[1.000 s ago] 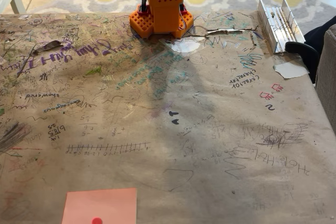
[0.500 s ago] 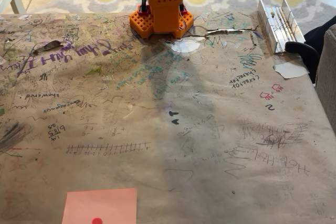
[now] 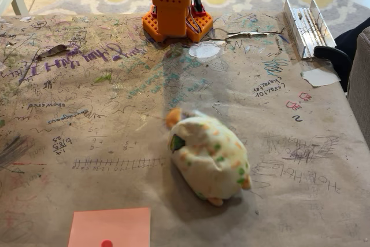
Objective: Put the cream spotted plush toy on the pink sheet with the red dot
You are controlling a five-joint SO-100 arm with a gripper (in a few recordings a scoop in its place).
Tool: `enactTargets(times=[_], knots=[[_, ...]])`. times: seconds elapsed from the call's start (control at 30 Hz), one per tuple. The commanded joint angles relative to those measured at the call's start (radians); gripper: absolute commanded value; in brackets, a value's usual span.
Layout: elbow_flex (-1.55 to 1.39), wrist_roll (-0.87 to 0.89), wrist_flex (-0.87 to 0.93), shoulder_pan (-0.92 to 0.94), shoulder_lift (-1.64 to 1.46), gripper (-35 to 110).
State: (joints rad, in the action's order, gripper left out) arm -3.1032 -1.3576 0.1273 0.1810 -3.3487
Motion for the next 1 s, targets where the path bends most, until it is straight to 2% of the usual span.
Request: enactTargets(times=[0.0,0.37,0.43,0.5,0.63,0.7,0.8,0.97], knots=[[0.002,-0.015,0.051,0.032,-0.023,20],[0.002,0.014,0.020,-0.012,-0.023,21],[0.094,0.041,0.115,-0.041,0.044,27],[0.324,0.064,0.321,-0.077,0.268,29],[1.032,0.075,1.019,-0.250,1.028,37],[1.347,0.152,1.229,-0.313,1.358,38],[1.609,0.210,1.223,-0.336,1.686,38],[1.862,0.187,1.172,-0.336,2.005,40]])
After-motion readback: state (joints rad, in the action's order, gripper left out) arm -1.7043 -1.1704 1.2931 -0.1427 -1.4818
